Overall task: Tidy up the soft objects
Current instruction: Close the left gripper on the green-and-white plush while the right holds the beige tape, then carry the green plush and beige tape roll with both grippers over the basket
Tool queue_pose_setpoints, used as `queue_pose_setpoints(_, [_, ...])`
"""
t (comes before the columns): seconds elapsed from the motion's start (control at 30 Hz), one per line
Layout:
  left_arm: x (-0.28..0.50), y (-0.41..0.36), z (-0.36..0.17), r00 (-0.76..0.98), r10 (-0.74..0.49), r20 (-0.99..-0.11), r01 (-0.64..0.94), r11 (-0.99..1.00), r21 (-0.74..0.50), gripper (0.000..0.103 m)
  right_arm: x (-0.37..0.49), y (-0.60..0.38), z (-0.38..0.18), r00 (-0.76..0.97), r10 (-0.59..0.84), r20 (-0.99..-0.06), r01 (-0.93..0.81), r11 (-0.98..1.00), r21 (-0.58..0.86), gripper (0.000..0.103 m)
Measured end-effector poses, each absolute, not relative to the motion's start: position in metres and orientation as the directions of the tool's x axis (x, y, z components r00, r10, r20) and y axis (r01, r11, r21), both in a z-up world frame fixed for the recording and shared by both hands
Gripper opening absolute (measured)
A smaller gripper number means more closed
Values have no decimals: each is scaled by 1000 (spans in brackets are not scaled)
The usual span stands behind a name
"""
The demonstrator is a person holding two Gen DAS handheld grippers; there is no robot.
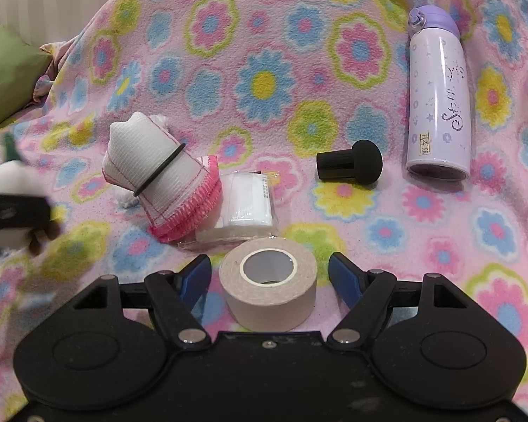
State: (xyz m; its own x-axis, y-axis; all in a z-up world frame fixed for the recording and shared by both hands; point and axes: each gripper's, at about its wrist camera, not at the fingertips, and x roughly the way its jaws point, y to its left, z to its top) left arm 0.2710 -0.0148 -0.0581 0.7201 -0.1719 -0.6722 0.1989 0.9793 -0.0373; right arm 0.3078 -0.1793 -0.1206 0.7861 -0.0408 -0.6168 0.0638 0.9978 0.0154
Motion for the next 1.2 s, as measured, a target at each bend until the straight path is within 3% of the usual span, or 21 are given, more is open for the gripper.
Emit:
queue_pose_setpoints(0.27, [210,-1,-46,694,-191,-694,172,980,-98,67,307,-177,-120,785,-61,-617,72,997,-7,69])
queue_pose_setpoints(0.4, [188,1,-47,687,-169,-707,159,984,-81,67,302,-172,-119,793,-79,-604,69,997,-40,48])
queue_pose_setpoints(0.67, [168,14,-43,662,-173,-729,146,984,-101,67,291,-164,-104,745,-88,-661,49,996,-77,48])
queue_pose_setpoints(1.2, [132,10,-28,583,-244,-775,249,962,-116,67,157,-167,-10,749,129,-650,-45,988,144,48])
